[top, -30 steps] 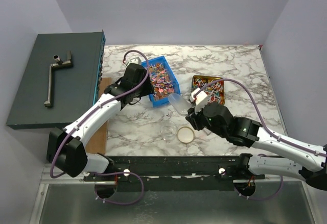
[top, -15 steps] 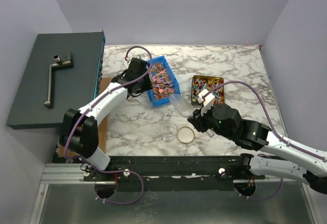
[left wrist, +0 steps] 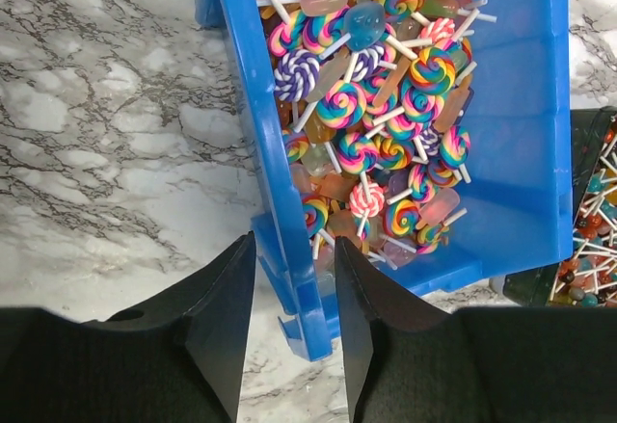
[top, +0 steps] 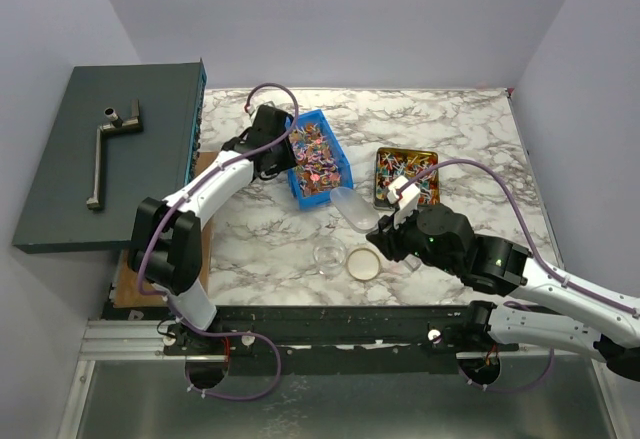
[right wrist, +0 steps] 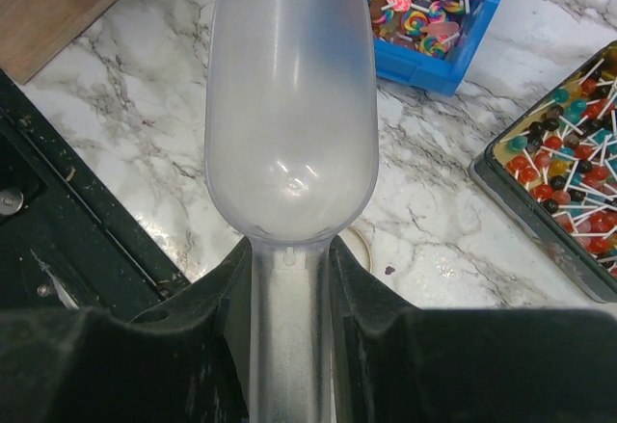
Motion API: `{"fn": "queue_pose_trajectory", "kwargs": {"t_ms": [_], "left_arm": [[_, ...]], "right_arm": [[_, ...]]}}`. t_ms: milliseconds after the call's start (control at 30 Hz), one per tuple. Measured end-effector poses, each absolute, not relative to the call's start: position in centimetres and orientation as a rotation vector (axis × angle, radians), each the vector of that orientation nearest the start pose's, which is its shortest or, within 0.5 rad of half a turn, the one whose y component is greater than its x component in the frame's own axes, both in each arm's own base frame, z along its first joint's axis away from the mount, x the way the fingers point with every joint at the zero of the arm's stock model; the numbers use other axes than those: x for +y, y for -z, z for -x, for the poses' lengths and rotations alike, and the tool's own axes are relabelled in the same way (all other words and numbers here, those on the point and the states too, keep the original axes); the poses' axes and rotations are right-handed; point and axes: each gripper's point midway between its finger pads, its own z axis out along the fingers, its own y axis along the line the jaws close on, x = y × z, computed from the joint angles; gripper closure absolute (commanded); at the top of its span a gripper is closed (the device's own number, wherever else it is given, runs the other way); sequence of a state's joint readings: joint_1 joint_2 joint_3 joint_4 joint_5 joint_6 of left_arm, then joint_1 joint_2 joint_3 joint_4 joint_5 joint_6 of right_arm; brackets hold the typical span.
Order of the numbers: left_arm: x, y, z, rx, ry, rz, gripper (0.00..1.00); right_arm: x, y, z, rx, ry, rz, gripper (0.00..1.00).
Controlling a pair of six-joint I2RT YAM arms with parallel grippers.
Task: Pack the candies
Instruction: Move the storage box to the center of the board.
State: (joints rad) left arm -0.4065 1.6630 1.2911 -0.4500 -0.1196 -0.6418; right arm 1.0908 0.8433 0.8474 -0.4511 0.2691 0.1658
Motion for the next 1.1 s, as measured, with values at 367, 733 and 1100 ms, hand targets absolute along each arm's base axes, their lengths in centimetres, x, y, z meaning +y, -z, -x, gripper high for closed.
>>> {"fn": "queue_pose_trajectory", "kwargs": {"t_ms": [367, 733, 1100], "left_arm": [[-17.9, -12.3, -41.5, 2.419, 0.344, 0.351, 0.88], [-17.9, -12.4, -41.6, 2.413, 0.376, 0.36, 1.0], [-18.3, -12.4, -39.7, 2.356, 0.507, 0.451, 1.0]], "right_arm": [[24.0, -22.6, -16.9, 1.914, -0.535, 0.745, 0.99], [23.7, -21.4, -16.7, 1.936, -0.519, 0.756, 1.0], [23.7, -20.2, -17.1, 1.968, -0.471, 0.764, 0.99]]}}
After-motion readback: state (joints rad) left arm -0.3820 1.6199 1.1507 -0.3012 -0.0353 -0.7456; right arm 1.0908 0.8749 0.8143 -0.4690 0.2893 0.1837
